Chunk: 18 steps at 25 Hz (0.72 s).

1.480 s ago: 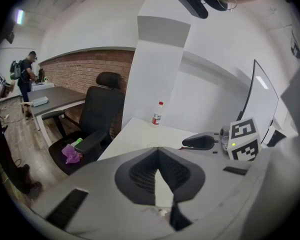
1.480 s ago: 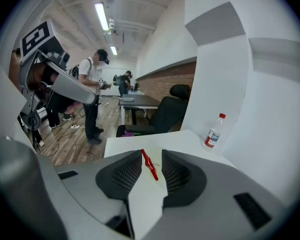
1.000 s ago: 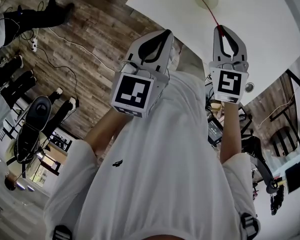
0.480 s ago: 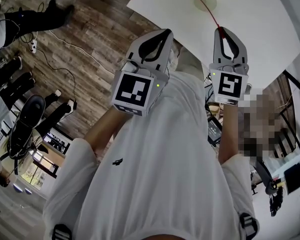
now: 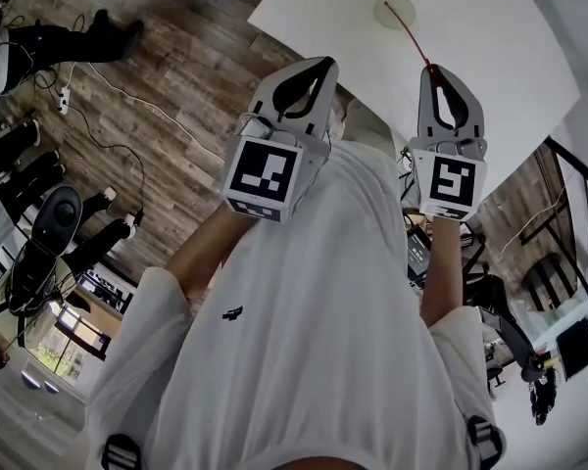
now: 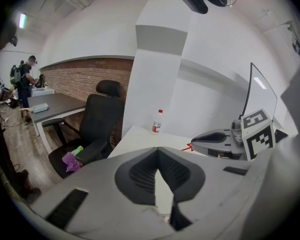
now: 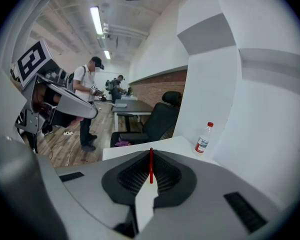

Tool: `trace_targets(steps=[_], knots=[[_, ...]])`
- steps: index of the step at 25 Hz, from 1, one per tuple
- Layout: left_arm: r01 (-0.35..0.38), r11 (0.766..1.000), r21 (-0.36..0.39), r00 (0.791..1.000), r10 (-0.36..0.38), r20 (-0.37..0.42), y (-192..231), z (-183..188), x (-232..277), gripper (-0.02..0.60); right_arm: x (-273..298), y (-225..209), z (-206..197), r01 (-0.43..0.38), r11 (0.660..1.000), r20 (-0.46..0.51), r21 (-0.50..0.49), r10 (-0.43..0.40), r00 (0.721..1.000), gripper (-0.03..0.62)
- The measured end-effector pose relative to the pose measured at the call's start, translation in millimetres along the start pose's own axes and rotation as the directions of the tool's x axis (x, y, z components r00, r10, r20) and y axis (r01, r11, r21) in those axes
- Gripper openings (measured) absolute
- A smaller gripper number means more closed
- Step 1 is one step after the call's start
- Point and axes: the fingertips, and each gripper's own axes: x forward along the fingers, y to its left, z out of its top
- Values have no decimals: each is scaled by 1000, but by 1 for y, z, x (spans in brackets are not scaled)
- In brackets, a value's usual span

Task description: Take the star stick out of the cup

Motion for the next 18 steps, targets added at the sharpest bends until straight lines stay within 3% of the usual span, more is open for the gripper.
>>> trace_targets(steps=[11,18], knots=[[-1,1000,24,1000,0,29,7,3,-9,-3,-31,-7,23,34,996,59,82,-38,998,20],[-24,1000,16,998,23,56,15,13,-18,-3,-61,-24,31,99,976,95,191,-119,988,20]])
